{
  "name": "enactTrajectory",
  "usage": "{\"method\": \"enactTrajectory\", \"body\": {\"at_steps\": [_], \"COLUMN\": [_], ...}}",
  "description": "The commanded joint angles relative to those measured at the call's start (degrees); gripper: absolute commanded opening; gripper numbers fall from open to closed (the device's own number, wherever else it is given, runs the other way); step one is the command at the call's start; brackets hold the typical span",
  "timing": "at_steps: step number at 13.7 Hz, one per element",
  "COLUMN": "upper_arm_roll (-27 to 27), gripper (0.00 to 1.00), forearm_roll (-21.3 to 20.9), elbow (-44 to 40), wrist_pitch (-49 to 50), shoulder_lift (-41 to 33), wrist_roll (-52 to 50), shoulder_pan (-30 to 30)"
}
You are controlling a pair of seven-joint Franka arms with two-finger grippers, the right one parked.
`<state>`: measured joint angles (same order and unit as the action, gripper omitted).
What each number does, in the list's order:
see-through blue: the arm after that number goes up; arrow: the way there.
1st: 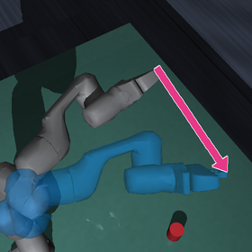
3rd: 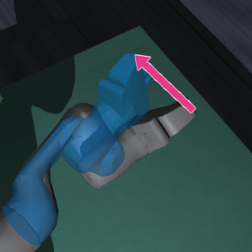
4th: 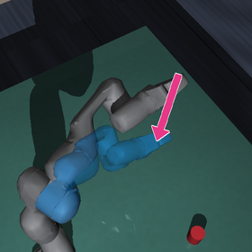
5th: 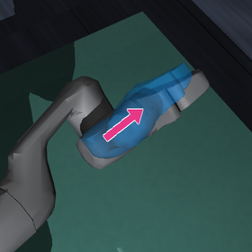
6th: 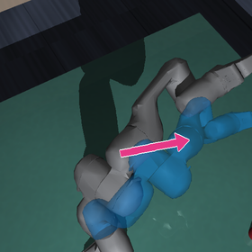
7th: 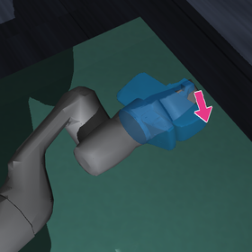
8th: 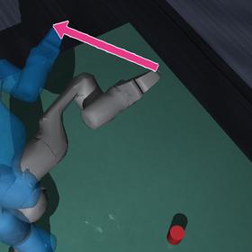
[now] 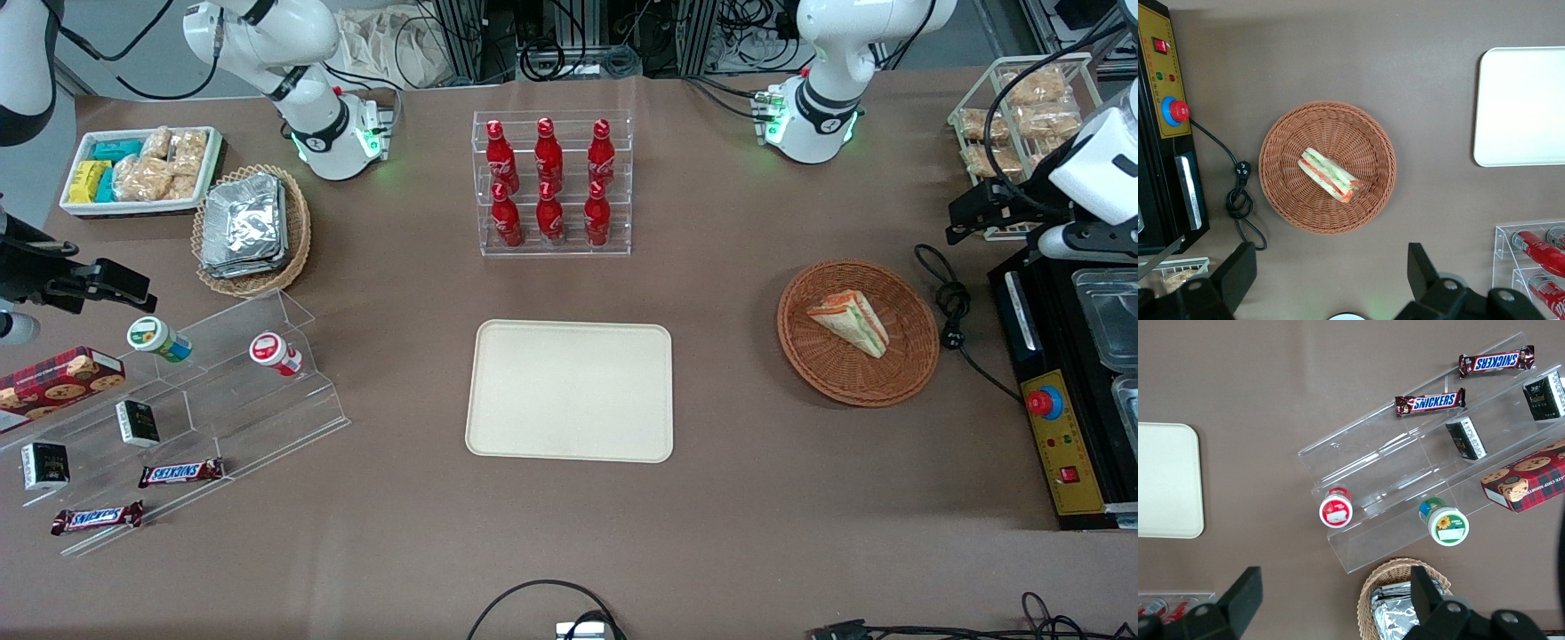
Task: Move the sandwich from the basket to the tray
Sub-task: 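Move the left gripper over the wicker basket above the wrapped sandwich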
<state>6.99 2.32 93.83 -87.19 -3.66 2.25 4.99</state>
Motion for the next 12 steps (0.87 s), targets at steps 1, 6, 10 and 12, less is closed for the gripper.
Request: {"method": "enactTrajectory", "body": {"at_steps": [1,6,10,12], "upper_arm_roll": [-0.1,0.0,-0.1,-0.1], "gripper": [1.00,1.00,1.00,1.00], "forearm_roll": [0.0,-0.3,-0.4,-0.6], "elbow": [-0.4,0.2,7.8,16.7], "wrist_pitch": [1.7,1.1,-3.4,-11.4], "shoulder_lift": [-0.1,1.7,-0.2,-4.2], "wrist_roll": [-1.5,-8.4,-14.7,-20.6], "shoulder_pan": [0.1,-0.1,0.1,0.1]}}
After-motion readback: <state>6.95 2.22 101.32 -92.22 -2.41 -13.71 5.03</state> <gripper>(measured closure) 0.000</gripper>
